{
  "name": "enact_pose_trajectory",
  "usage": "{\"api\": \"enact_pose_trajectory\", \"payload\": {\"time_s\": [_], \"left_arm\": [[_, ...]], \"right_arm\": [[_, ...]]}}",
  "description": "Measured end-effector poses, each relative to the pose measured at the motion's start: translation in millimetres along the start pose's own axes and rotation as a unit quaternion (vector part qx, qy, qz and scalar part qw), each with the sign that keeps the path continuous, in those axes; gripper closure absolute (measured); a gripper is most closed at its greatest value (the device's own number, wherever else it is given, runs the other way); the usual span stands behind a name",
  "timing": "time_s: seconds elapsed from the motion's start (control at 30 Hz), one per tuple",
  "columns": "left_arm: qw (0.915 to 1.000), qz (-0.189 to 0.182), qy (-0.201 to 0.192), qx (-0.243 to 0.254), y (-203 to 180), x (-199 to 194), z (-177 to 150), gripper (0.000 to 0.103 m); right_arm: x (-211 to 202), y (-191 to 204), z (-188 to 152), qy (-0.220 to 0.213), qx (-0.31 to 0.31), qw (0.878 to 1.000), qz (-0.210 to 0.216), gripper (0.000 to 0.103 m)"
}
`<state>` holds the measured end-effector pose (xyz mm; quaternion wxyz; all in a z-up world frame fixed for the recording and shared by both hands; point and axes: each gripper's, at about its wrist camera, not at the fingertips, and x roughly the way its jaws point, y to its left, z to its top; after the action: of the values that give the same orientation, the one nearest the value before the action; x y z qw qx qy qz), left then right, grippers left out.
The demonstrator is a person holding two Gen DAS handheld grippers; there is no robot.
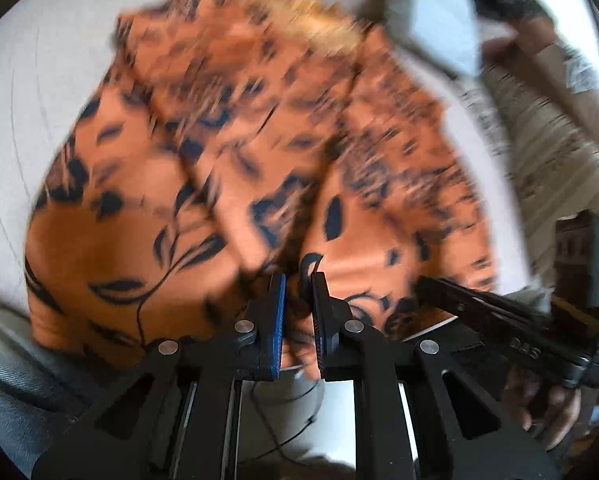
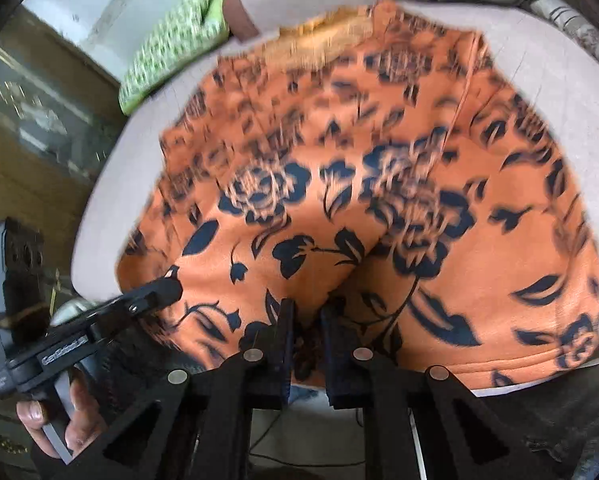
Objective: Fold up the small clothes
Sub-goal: 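Press the folded blouse flat with the left gripper and release, then grasp the blouse collar with the left gripper and lift it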
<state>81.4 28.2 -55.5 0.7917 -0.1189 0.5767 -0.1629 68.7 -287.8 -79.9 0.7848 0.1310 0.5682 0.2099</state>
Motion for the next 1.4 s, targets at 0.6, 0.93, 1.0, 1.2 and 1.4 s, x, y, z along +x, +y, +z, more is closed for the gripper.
{"api": "enact_pose_trajectory", "payload": {"time_s": [0.6,0.93,1.0,1.2,1.4], "left_arm": [[0.9861,-0.013,-0.154,-0.060,7,-99,62,0.039],[0.9859,0.015,-0.131,-0.103,40,-63,195,0.039],[0.9869,0.024,-0.121,-0.104,44,-50,221,0.039],[0.9805,0.072,-0.123,-0.135,70,-6,302,0.039],[0.9793,0.096,-0.098,-0.148,92,39,357,0.039]], "right_arm": [[-141,-35,69,-0.232,0.042,0.970,0.056,0.054],[-102,-73,202,-0.161,0.042,0.986,0.017,0.054],[-84,-74,226,-0.143,0.028,0.989,0.005,0.054],[-27,-95,294,-0.101,0.037,0.994,-0.014,0.055],[20,-116,350,-0.078,0.042,0.995,-0.036,0.055]]}}
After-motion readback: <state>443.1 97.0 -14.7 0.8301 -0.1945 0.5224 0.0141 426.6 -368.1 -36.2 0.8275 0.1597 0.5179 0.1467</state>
